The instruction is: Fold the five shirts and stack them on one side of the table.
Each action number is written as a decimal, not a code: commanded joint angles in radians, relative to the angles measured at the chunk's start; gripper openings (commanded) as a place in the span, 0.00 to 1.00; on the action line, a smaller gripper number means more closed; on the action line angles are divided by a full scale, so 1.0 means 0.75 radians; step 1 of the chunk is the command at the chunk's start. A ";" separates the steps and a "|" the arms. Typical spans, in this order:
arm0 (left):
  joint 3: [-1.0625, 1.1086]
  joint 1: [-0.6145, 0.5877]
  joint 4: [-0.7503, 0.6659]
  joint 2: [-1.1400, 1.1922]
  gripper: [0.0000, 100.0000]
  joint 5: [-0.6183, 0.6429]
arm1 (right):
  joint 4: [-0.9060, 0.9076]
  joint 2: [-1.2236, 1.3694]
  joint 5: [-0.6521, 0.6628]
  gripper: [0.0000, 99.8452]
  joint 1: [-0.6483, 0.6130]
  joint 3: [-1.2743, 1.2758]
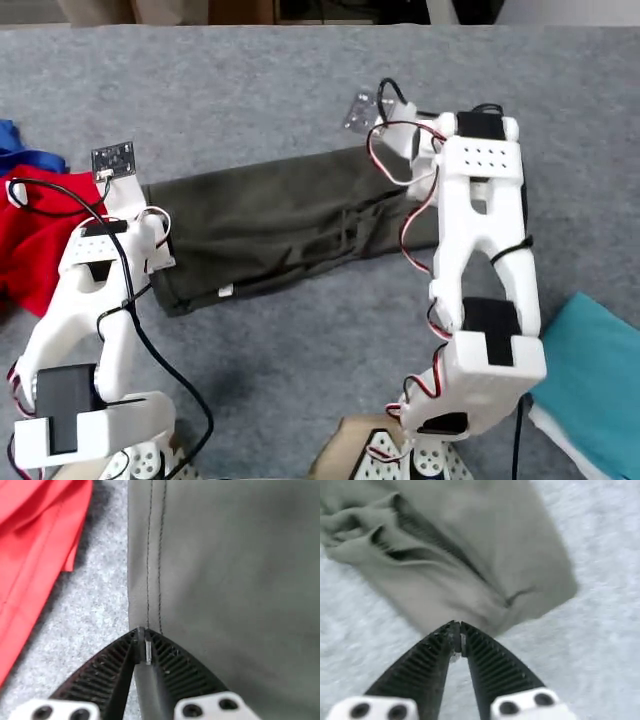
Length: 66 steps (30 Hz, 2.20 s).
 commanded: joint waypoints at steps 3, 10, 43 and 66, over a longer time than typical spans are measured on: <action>-0.041 0.014 -0.012 -0.005 0.02 0.000 | -0.037 -0.064 -0.172 0.00 -0.089 0.138; -0.041 0.014 -0.012 -0.005 0.02 0.000 | -0.266 0.105 -0.417 0.00 -0.304 0.191; -0.039 0.016 -0.012 -0.005 0.02 0.002 | 0.104 0.275 -0.575 0.00 0.024 -0.359; -0.460 0.045 0.657 -0.296 0.12 0.012 | -0.018 0.181 -0.677 0.00 0.042 -0.302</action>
